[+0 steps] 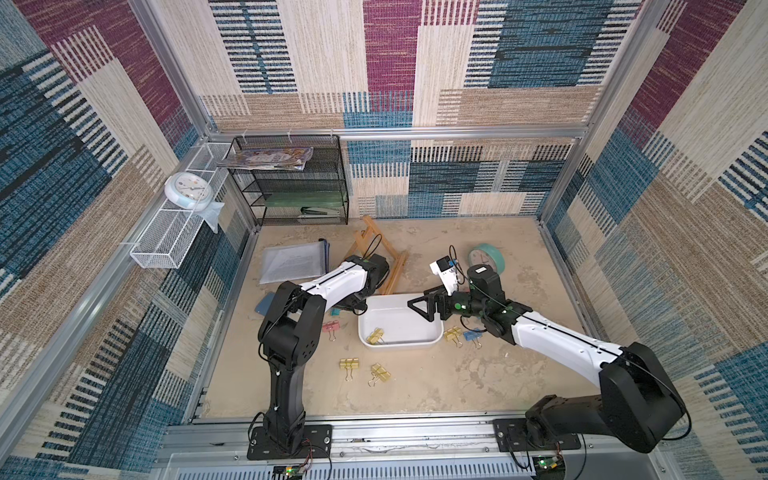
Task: Take out the binder clips from the storage box
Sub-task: Place the binder clip at the center of the board.
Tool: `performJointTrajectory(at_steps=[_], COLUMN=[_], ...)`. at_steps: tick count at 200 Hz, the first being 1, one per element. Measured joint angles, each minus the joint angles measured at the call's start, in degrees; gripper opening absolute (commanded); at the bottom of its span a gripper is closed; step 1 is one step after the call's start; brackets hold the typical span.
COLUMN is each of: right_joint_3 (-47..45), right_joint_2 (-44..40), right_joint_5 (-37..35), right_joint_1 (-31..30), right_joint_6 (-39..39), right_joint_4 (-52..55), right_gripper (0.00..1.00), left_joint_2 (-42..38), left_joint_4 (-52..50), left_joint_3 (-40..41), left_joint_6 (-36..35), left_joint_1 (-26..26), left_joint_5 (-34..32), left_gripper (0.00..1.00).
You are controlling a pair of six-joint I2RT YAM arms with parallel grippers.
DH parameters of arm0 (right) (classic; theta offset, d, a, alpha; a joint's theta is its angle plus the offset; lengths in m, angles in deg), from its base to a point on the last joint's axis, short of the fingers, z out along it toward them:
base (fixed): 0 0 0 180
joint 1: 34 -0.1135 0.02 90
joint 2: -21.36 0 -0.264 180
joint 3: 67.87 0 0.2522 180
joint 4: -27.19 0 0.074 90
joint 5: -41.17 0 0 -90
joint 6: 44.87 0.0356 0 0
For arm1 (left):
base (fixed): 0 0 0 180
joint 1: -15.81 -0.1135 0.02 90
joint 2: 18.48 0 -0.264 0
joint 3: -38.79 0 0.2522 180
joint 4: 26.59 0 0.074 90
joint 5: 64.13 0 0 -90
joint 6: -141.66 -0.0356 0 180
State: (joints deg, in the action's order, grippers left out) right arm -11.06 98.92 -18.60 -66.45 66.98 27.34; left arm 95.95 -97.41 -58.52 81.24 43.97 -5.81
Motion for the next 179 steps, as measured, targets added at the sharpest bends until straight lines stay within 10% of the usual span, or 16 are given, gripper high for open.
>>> performJointTrajectory(at_steps=[179], right_joint_3=[-0.44], right_joint_2=[3.65], right_joint_5=[-1.73], right_joint_1=[0.0], right_joint_6=[1.31], right_joint_4=[-0.04], right_gripper=[1.0], left_joint_2=[-24.22], left_joint_4=[0.96], left_joint_3=[8.44], left_joint_6=[1.22], left_joint_1=[6.75], left_joint_5=[12.79], left_gripper=[0.32])
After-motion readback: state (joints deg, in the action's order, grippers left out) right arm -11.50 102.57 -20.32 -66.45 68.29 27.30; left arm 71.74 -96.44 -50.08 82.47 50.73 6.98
